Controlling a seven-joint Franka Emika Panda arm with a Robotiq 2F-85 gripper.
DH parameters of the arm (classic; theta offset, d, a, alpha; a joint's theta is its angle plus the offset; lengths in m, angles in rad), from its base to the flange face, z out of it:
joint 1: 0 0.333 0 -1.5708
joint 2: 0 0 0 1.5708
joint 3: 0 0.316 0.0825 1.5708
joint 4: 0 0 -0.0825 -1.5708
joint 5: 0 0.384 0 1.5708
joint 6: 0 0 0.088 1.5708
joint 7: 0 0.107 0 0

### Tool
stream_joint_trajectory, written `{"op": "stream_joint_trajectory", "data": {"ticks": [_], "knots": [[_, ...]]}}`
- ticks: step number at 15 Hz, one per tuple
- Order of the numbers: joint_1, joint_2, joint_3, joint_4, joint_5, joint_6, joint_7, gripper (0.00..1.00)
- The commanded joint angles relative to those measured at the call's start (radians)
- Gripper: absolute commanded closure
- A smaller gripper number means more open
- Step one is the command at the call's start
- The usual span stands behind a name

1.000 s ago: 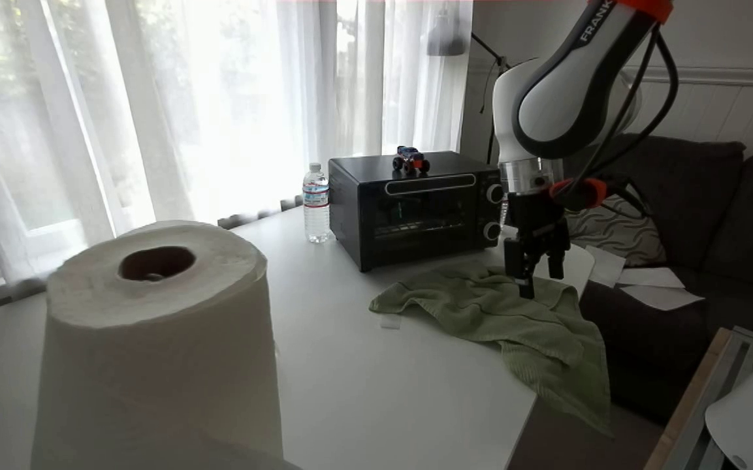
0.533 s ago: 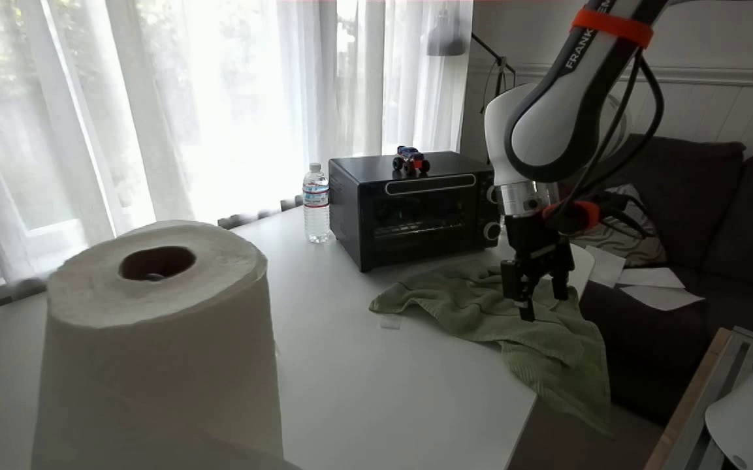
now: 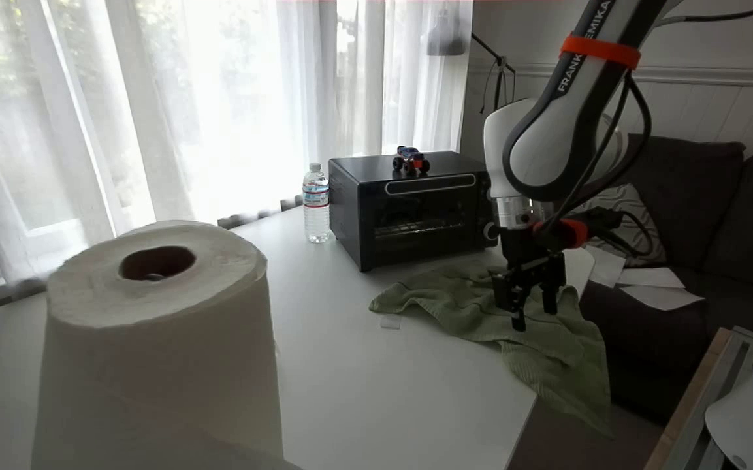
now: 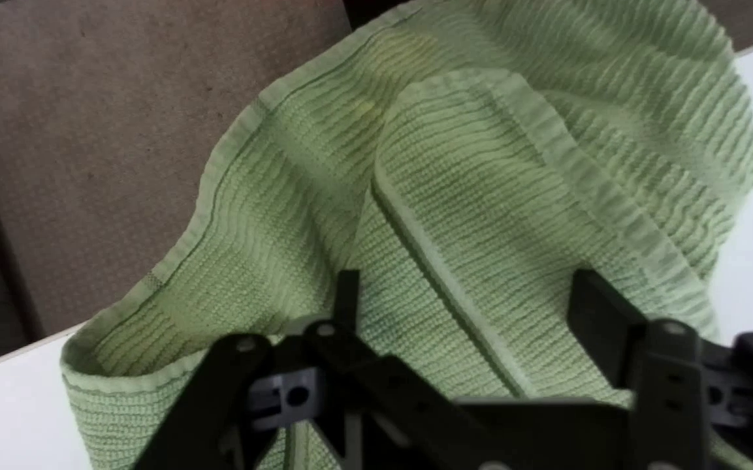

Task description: Use the green towel to push the sweet

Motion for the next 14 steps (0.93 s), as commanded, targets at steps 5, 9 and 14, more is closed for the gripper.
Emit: {"op": "stream_joint_trajectory", "data": {"ticks": [5,9,14], "knots": [[0.011,0.032,-0.002,0.001,0.023,0.069,-0.008,0.75],[0.017,-0.001,0.004,0.007,0.025,0.04,-0.012,0.94],[0.045,-0.07,0.003,0.012,-0.016,0.031,0.013,0.98]]}}
